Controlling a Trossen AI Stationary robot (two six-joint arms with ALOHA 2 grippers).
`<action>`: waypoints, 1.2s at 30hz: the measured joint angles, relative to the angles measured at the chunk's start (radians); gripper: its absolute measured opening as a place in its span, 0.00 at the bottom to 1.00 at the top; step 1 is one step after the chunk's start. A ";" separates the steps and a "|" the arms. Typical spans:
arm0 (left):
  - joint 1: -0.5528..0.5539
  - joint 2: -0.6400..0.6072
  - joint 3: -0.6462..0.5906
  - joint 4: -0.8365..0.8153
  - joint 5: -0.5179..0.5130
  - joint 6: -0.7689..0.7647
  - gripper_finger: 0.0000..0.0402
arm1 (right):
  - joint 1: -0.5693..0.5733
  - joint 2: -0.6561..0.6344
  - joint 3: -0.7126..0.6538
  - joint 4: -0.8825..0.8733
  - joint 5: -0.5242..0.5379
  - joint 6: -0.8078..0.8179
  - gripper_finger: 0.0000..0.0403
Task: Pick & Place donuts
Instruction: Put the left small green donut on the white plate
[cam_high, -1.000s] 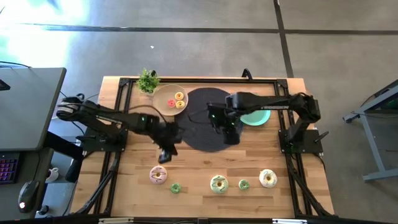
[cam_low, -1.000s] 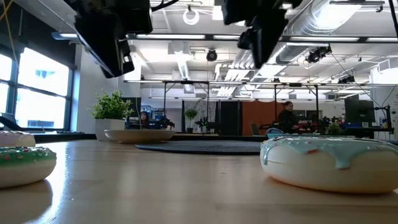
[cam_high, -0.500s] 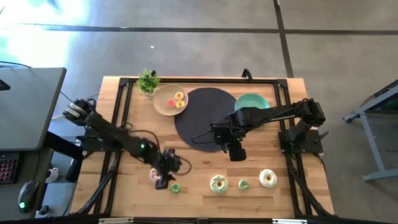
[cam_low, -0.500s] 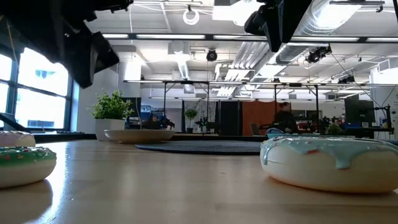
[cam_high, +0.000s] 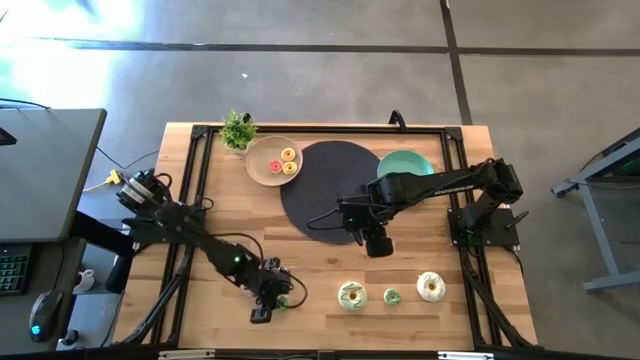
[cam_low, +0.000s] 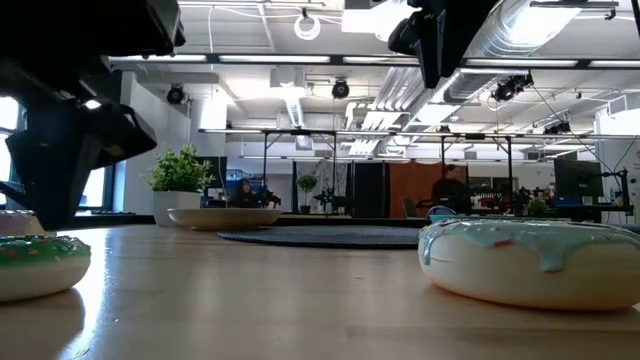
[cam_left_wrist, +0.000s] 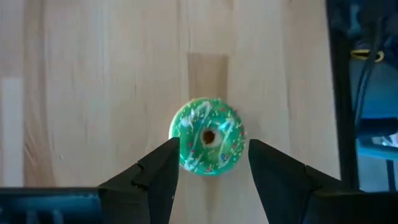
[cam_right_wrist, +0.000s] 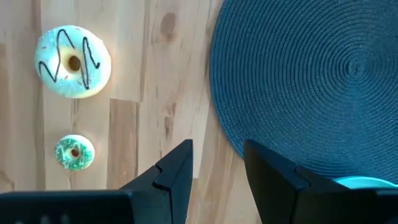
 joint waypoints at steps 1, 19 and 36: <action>0.001 0.011 0.000 -0.003 -0.002 0.000 0.48 | 0.000 0.000 0.000 0.001 0.000 -0.002 0.35; 0.040 0.030 -0.001 -0.025 -0.055 0.003 0.07 | 0.000 0.001 0.000 0.063 0.000 -0.038 0.35; 0.459 -0.091 0.000 -0.177 -0.183 0.255 0.01 | -0.010 0.001 -0.001 0.027 0.001 -0.084 0.35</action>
